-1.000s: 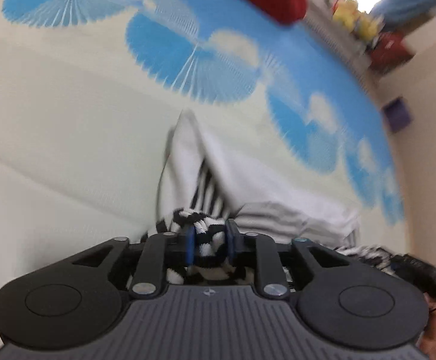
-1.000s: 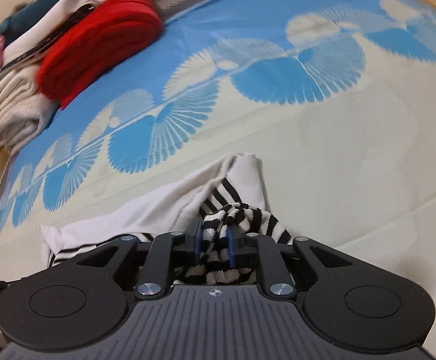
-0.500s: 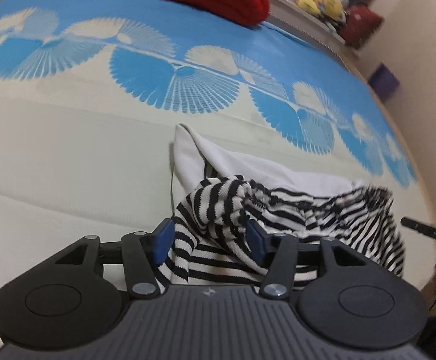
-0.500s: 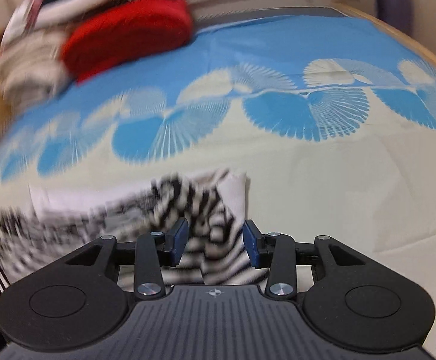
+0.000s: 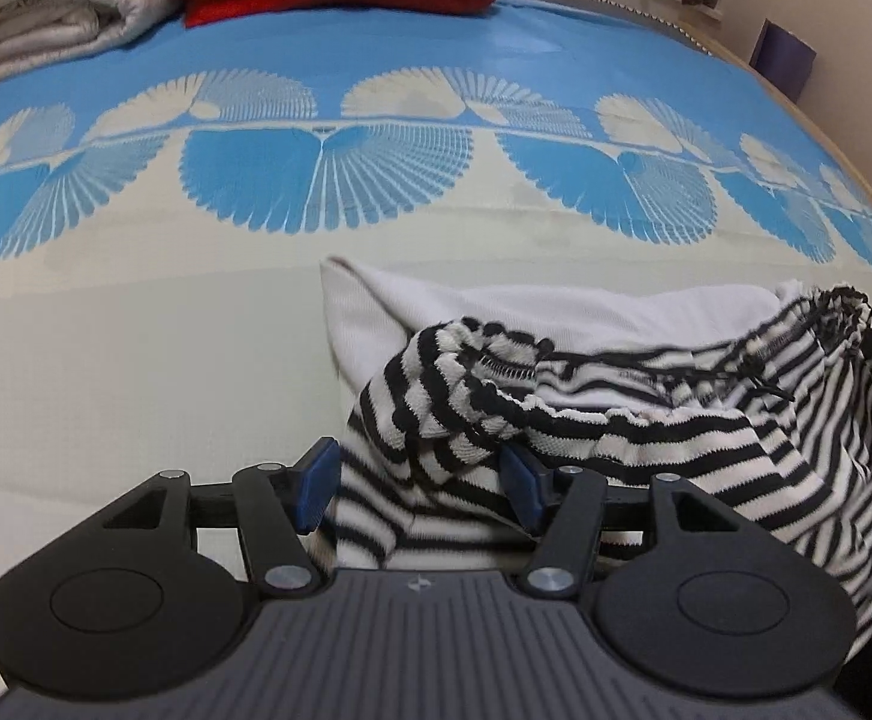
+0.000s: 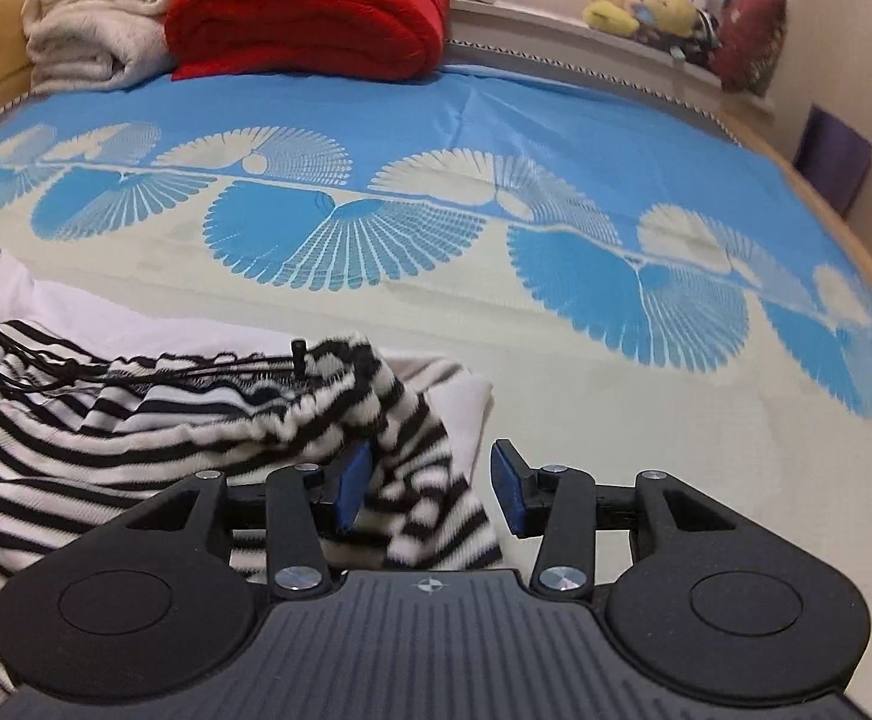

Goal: Fold small clothes

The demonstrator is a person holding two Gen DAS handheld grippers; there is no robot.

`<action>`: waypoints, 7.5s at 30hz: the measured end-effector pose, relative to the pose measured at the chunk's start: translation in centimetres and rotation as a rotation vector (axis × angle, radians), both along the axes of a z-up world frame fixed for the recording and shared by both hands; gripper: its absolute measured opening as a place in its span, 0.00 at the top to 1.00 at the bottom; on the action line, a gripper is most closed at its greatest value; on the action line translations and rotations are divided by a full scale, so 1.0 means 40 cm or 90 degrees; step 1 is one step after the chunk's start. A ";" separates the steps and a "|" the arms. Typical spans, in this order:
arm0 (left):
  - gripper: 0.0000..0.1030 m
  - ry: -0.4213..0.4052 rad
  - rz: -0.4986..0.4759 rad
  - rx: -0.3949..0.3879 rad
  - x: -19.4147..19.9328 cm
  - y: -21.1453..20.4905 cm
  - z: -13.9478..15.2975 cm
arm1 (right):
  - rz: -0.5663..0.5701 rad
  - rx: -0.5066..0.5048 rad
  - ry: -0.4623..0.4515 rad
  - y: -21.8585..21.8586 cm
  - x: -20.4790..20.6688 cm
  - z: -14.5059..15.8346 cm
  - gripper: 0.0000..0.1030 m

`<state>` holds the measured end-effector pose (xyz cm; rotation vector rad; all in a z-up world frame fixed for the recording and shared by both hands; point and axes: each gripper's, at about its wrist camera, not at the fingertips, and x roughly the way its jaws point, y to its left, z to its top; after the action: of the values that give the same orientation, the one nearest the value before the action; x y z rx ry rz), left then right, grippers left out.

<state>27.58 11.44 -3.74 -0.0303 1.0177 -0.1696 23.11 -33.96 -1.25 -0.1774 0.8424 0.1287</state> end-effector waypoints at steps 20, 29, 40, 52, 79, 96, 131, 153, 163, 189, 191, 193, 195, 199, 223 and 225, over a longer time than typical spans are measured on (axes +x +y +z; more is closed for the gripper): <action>0.94 -0.172 0.104 0.022 0.132 -0.008 0.058 | -0.133 0.216 -0.135 -0.067 0.126 0.077 0.96; 0.79 -0.099 0.184 0.013 0.204 -0.004 0.004 | -0.159 0.115 -0.114 0.009 0.193 0.027 0.96; 0.42 0.041 0.177 -0.078 0.138 0.093 0.012 | -0.215 0.151 0.055 -0.055 0.173 -0.016 0.55; 0.42 0.173 0.154 -0.152 -0.080 0.228 0.002 | -0.178 0.209 0.208 -0.165 -0.053 -0.018 0.53; 0.96 0.258 0.045 0.071 -0.165 0.182 -0.059 | -0.190 0.149 0.308 -0.198 -0.132 -0.047 1.00; 0.42 0.005 0.111 0.055 0.003 0.062 0.011 | -0.186 0.114 -0.005 -0.111 -0.028 0.030 0.56; 0.53 -0.081 0.024 0.022 0.038 -0.004 0.072 | -0.195 0.079 -0.084 -0.073 0.049 0.083 0.56; 0.60 0.065 -0.109 0.009 -0.144 -0.105 0.008 | -0.077 0.018 0.186 -0.022 -0.164 -0.001 0.45; 0.45 0.086 0.123 -0.063 -0.097 0.069 0.015 | -0.235 0.160 -0.027 -0.160 -0.208 0.189 0.44; 0.57 0.178 0.173 -0.130 0.039 0.082 -0.111 | -0.257 0.154 -0.046 -0.214 -0.206 0.207 0.43; 0.73 0.180 0.158 -0.157 0.039 0.082 -0.110 | -0.259 0.151 -0.043 -0.212 -0.203 0.205 0.43; 0.74 0.179 0.148 -0.165 0.035 0.089 -0.108 | -0.257 0.148 -0.044 -0.210 -0.201 0.205 0.43; 0.72 0.185 0.152 -0.187 0.034 0.105 -0.108 | -0.256 0.143 -0.043 -0.204 -0.197 0.203 0.43; 0.60 0.204 0.193 -0.245 0.027 0.164 -0.117 | -0.251 0.140 -0.043 -0.192 -0.191 0.202 0.43; 0.87 0.079 0.168 -0.196 -0.029 0.196 -0.019 | -0.246 0.142 -0.051 -0.150 -0.182 0.208 0.43; 0.87 0.077 0.194 -0.140 -0.043 0.214 -0.015 | -0.241 0.147 -0.052 -0.138 -0.179 0.209 0.43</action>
<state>25.85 19.99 -4.35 -0.3972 1.0974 0.0001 15.95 -39.46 7.10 0.1924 0.7593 -0.1356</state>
